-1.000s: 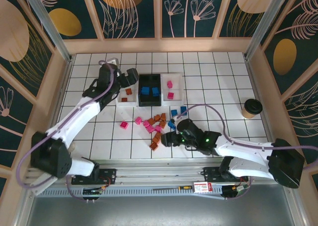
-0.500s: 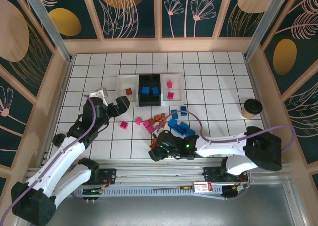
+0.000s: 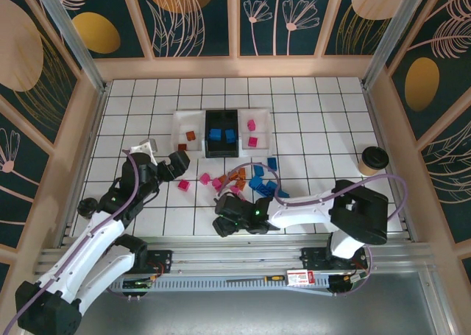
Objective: Sort the legos into containers by color
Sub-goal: Pick up the lego from the bottom-center of the table, then place the lego in the container.
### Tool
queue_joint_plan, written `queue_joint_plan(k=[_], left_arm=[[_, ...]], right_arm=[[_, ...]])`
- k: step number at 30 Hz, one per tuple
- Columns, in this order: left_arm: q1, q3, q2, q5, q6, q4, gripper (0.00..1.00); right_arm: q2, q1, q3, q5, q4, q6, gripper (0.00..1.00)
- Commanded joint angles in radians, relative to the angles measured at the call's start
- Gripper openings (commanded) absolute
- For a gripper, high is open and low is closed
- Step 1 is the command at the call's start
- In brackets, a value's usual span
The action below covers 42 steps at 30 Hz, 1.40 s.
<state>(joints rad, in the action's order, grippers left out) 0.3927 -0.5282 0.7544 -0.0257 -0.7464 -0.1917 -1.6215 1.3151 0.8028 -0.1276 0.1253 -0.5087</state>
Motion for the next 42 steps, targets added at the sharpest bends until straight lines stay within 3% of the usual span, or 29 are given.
queue_joint_plan(k=[1, 5, 10, 16, 20, 24, 34, 39, 42], left_arm=[[0.003, 0.01, -0.013, 0.0, -0.011, -0.018, 0.98], [0.003, 0.01, -0.018, 0.004, -0.012, -0.025, 0.98], [0.002, 0.009, -0.03, 0.007, -0.011, -0.037, 0.99], [0.003, 0.024, -0.053, 0.0, -0.01, -0.044, 0.99], [0.003, 0.039, -0.1, 0.022, -0.016, -0.055, 0.99], [0.003, 0.056, -0.159, 0.038, -0.026, -0.064, 0.98], [0.003, 0.093, -0.18, 0.021, -0.057, -0.077, 0.99], [0.003, 0.114, -0.196, 0.007, -0.068, -0.077, 0.99], [0.003, 0.121, -0.196, 0.003, -0.069, -0.087, 0.99]], right_arm=[[-0.048, 0.01, 0.046, -0.041, 0.032, 0.027, 0.64], [-0.088, 0.012, 0.072, -0.053, 0.054, 0.038, 0.58], [-0.069, 0.012, 0.069, -0.031, 0.025, 0.062, 0.34], [0.053, -0.017, 0.082, 0.099, -0.031, 0.118, 0.17], [0.132, -0.112, 0.137, 0.162, -0.065, 0.168, 0.17], [0.083, -0.259, 0.266, 0.227, -0.101, 0.219, 0.17], [-0.424, -0.433, 0.864, 0.254, 0.002, 0.244, 0.19], [-0.654, -0.461, 1.174, 0.239, 0.116, 0.224, 0.25], [-0.741, -0.468, 1.292, 0.23, 0.156, 0.207, 0.37]])
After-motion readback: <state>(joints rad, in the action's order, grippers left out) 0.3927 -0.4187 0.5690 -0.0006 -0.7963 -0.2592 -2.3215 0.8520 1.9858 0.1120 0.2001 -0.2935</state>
